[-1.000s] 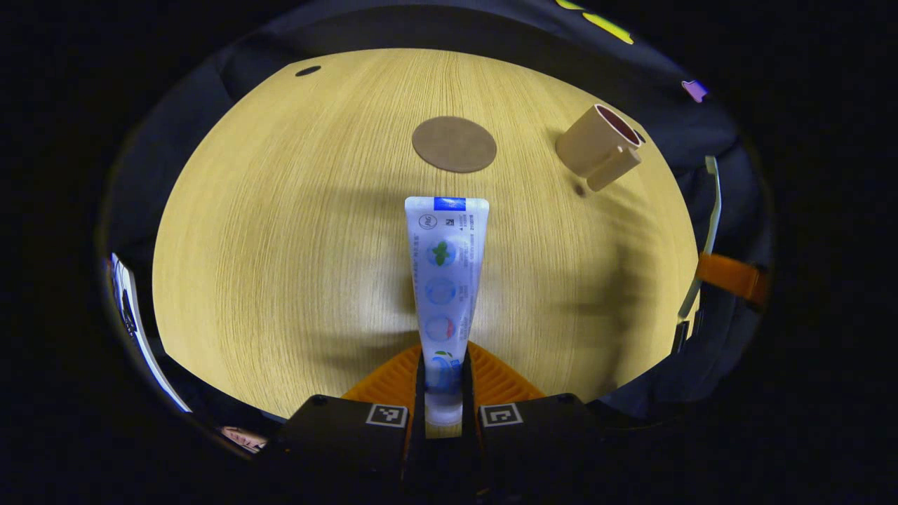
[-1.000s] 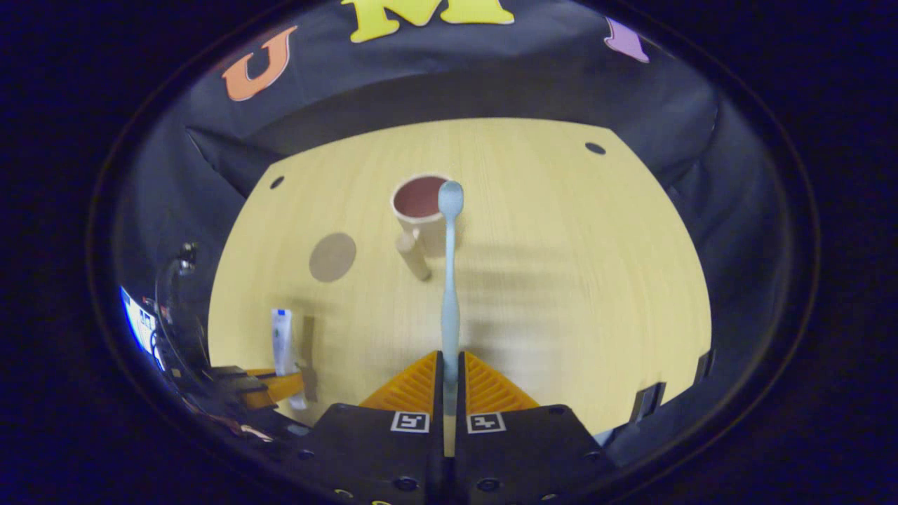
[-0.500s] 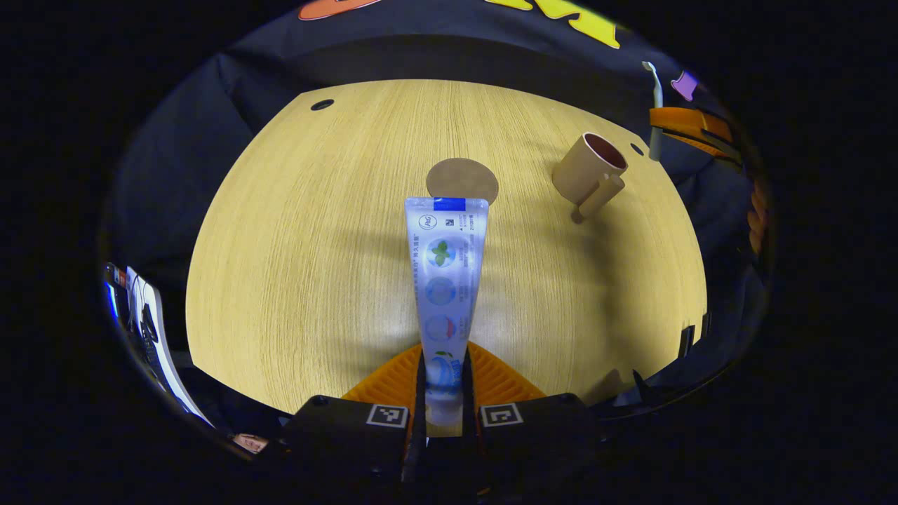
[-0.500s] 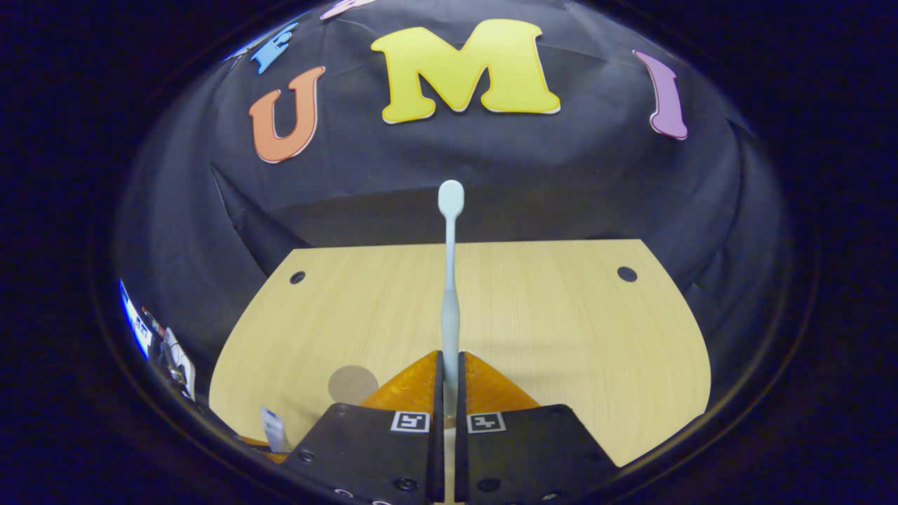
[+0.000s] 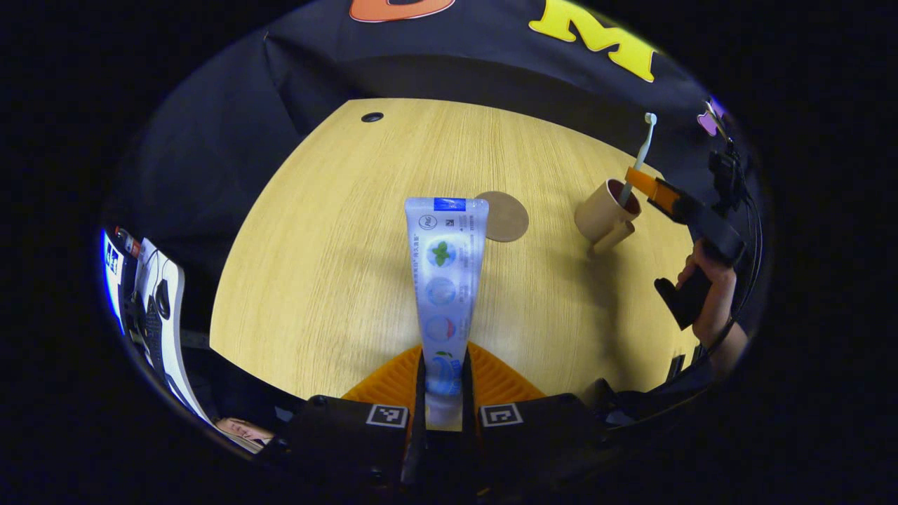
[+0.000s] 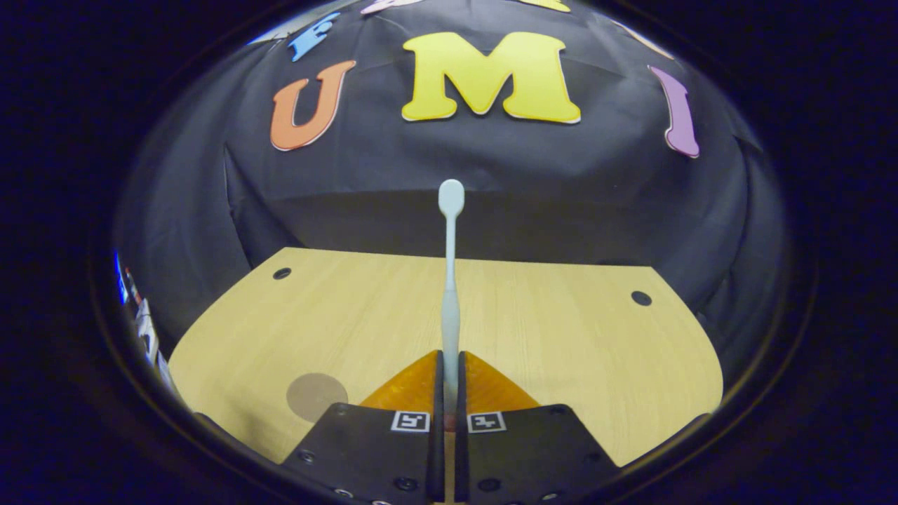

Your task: Put the toothbrush and toothpaste on the desktop into the cup, then pick up the cup and place it on the coaster on the desktop.

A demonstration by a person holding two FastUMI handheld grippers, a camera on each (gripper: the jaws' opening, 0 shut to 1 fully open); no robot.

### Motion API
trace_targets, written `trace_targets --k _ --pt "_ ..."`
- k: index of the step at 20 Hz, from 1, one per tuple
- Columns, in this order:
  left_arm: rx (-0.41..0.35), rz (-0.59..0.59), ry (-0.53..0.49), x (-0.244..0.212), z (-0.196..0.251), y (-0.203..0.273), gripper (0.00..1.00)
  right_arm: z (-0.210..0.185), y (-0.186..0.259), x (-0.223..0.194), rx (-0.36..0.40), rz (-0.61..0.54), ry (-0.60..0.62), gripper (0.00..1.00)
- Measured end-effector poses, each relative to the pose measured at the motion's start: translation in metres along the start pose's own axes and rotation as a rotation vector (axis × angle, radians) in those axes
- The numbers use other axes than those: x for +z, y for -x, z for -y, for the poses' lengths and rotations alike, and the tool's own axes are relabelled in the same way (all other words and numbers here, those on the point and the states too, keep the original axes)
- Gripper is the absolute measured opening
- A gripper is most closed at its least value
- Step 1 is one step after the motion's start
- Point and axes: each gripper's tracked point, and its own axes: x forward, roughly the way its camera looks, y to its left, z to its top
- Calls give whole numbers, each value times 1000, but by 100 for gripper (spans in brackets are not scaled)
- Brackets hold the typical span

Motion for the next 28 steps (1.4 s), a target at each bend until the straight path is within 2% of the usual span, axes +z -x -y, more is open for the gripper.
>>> trace_targets --k 5,6,8,9,10,14,15,16,17,21,25,28 --pt "-7 30 -11 5 4 3 24 3 -6 -12 -13 4 47 4" --pt "-12 31 -11 5 6 3 24 -1 -7 -10 10 7 46 4" --pt "-21 32 -11 3 10 5 23 -1 -10 -18 19 -11 53 24" --pt "-22 36 -12 4 12 4 24 -1 -10 -20 21 -22 52 32" --pt "-25 44 -15 6 13 4 24 -1 -9 -22 27 -31 44 36" --pt "-45 107 -34 23 24 3 23 7 5 -9 19 -7 16 69" --pt "-58 147 -41 31 32 5 24 7 11 -3 30 3 13 87" --pt "-74 189 -50 42 40 7 24 10 19 3 32 9 8 92" --pt "-88 229 -61 52 50 8 24 16 26 9 29 20 6 95" --pt "-172 410 -106 99 97 14 23 38 65 32 15 70 -15 98" --pt "-255 615 -175 155 152 29 24 63 106 48 -6 116 -16 96" --pt "-302 731 -160 190 189 31 23 83 128 48 -19 115 -25 96"
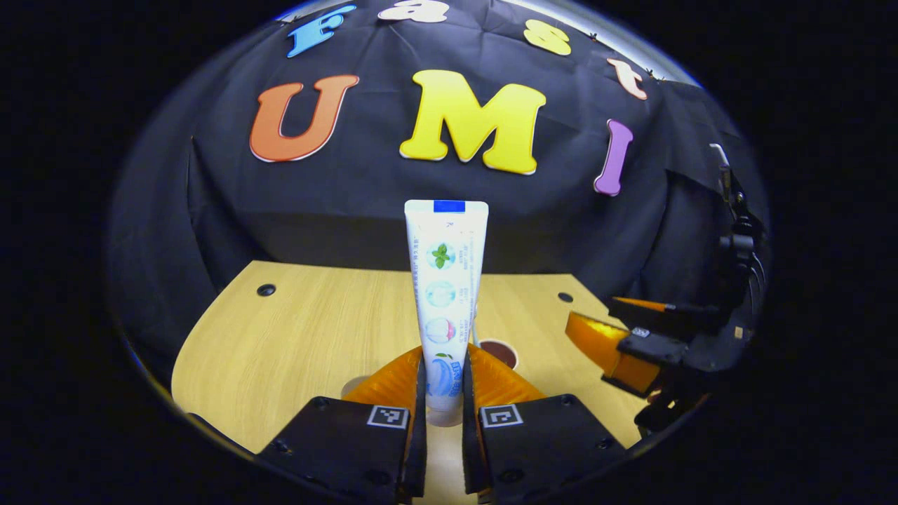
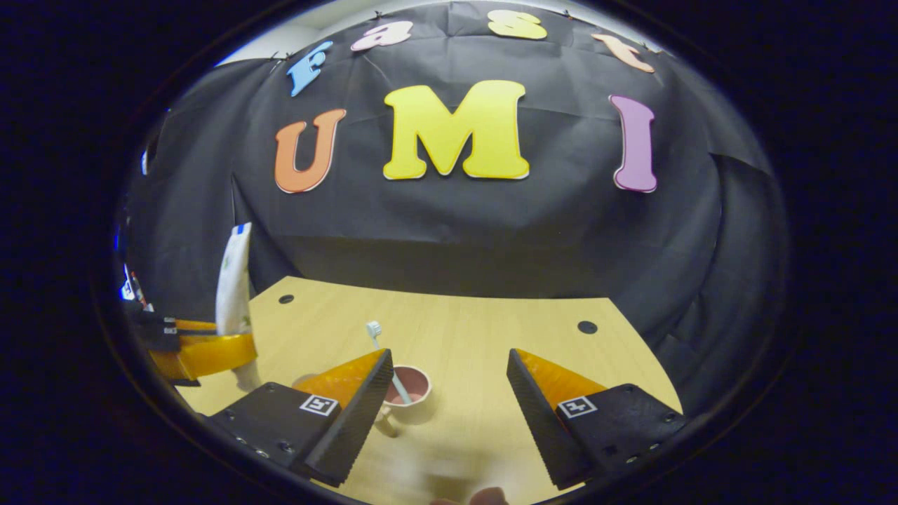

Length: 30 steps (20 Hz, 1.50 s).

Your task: Put the toothbrush and toothpaste on the desktop into the cup, then pick up the cup and place it on the coaster on the desktop.

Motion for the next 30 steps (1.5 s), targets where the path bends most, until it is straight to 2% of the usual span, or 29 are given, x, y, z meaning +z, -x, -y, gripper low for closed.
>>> trace_targets --k 4,9,15,18,21,26,29,30 --pt "-31 130 46 20 33 -39 24 28 24 -10 -11 -32 -38 96" --pt "-15 136 96 -20 49 -87 23 65 43 -52 -45 -113 -20 96" --pt "54 210 11 -30 47 -108 24 92 52 -115 -67 -260 -43 96" --pt "66 210 -28 -43 50 -119 24 87 54 -126 -51 -285 -36 96" --pt "95 196 -4 -56 46 -121 27 82 56 -132 -31 -297 -20 96" --pt "107 159 10 -76 46 -120 38 85 57 -135 -39 -299 -37 96" --pt "84 178 -1 -69 51 -112 71 85 58 -142 -43 -315 -34 96" --pt "77 181 -5 -67 53 -109 77 85 58 -142 -47 -319 -37 96"
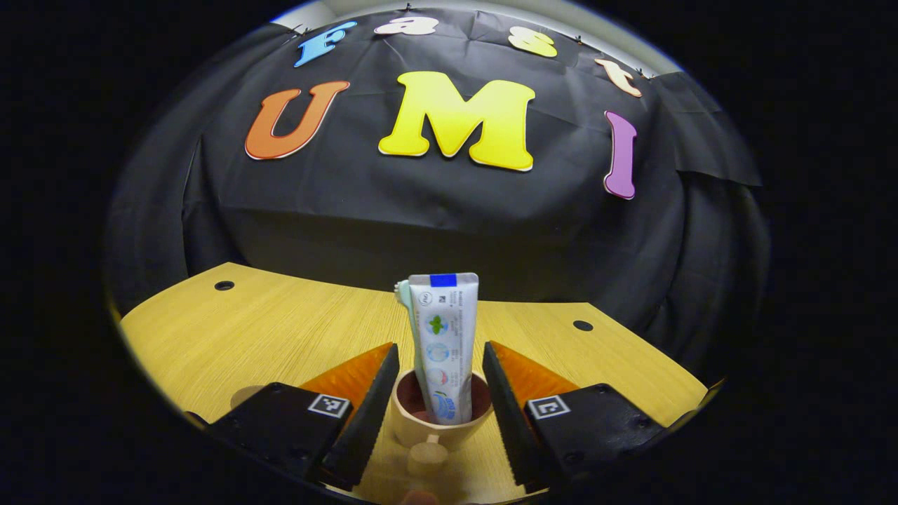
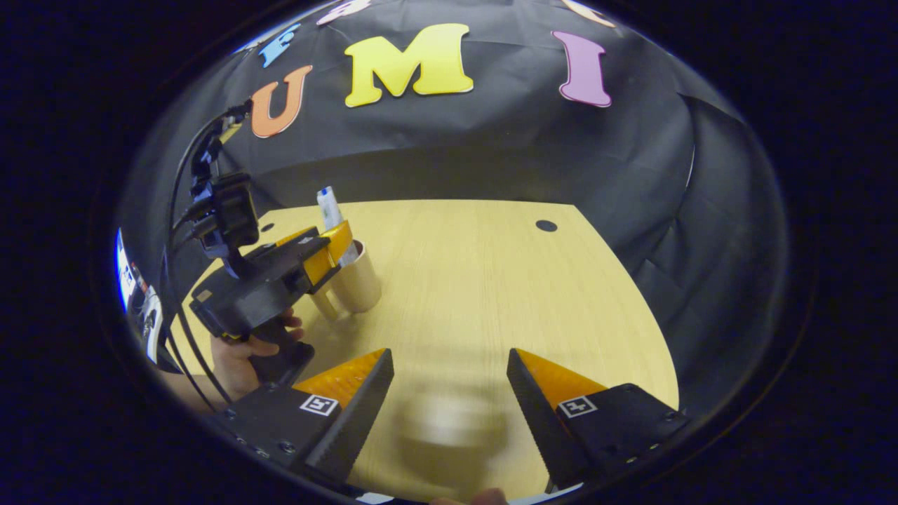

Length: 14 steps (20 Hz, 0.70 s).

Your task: Put the toothbrush and toothpaste on the desktop into the cup, then pick up the cup and place it on the coaster on the desktop.

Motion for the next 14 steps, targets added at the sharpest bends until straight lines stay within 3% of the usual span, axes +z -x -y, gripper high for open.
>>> trace_targets --k 1,3,9,14 --pt "-3 -3 -6 2 0 4 88 -2 1 0 0 1 -6 96" --pt "9 -10 -13 11 -7 16 95 -7 2 7 2 10 -7 96" --pt "48 16 -44 63 -44 60 95 -31 1 34 8 18 -21 96" --pt "85 -9 -53 88 -85 95 95 -73 -7 50 40 -46 -45 95"
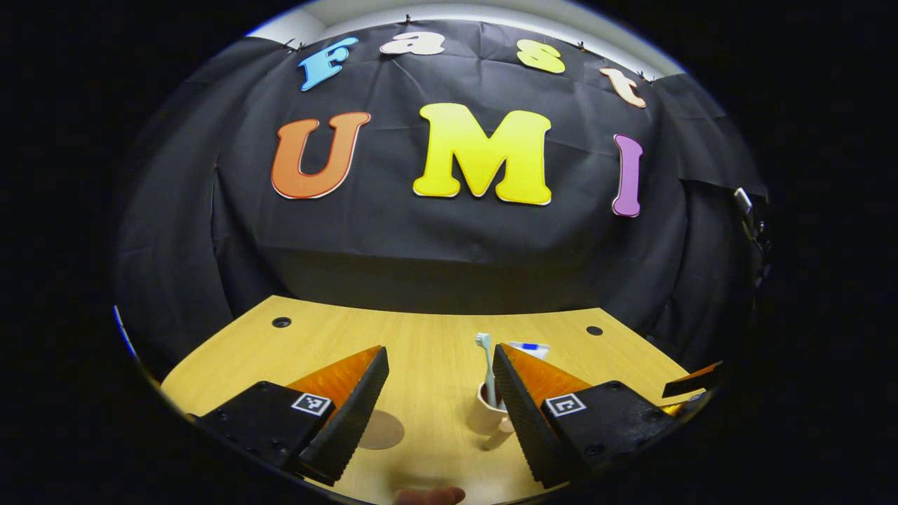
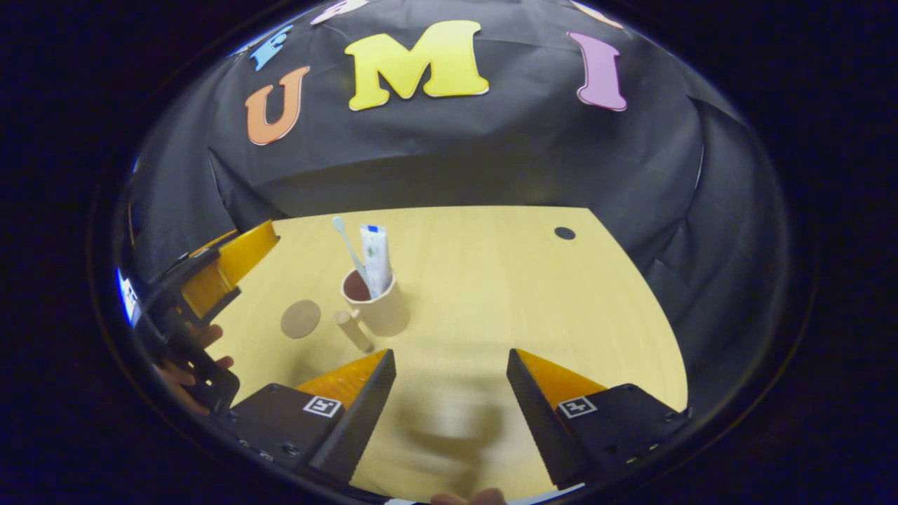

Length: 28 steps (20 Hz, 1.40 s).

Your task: Put the toothbrush and toothpaste on the desktop into the cup, then pick up the cup and place it on the coaster on the desktop.

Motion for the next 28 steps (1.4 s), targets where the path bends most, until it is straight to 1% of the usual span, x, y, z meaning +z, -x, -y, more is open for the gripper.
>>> trace_targets --k 2,3,6,11,12,14,17,18,19,22,24,25,26,27,28 --pt "15 -6 14 8 -16 12 95 -19 -6 9 5 -24 -2 95" --pt "18 -14 20 10 -23 18 94 -31 -9 12 19 -42 -7 95" --pt "30 -25 29 19 -45 36 95 -63 -23 15 43 -139 -13 95" --pt "76 -34 56 27 -89 51 94 -104 -48 7 37 -279 -16 94" --pt "84 -36 61 27 -97 53 94 -108 -55 4 33 -315 -29 94" --pt "99 -37 71 29 -110 55 95 -116 -72 -5 29 -408 -96 95" --pt "125 -49 76 26 -132 53 95 -116 -93 -6 -20 -515 -200 95" --pt "136 -54 80 24 -141 53 95 -114 -100 -3 -36 -529 -213 95" --pt "147 -62 86 20 -149 55 95 -110 -108 -5 -55 -543 -210 97" --pt "171 -100 95 8 -166 54 95 -104 -127 -9 -106 -585 -184 97" --pt "187 -121 97 2 -176 52 95 -101 -137 -13 -117 -610 -167 92" --pt "194 -130 97 -1 -182 53 95 -103 -140 -16 -119 -624 -170 78" --pt "199 -135 95 -2 -185 52 95 -103 -142 -18 -127 -638 -175 73" --pt "201 -139 92 -2 -187 52 95 -102 -144 -20 -136 -650 -175 58" --pt "201 -139 90 -2 -187 51 95 -100 -147 -21 -151 -656 -170 58"
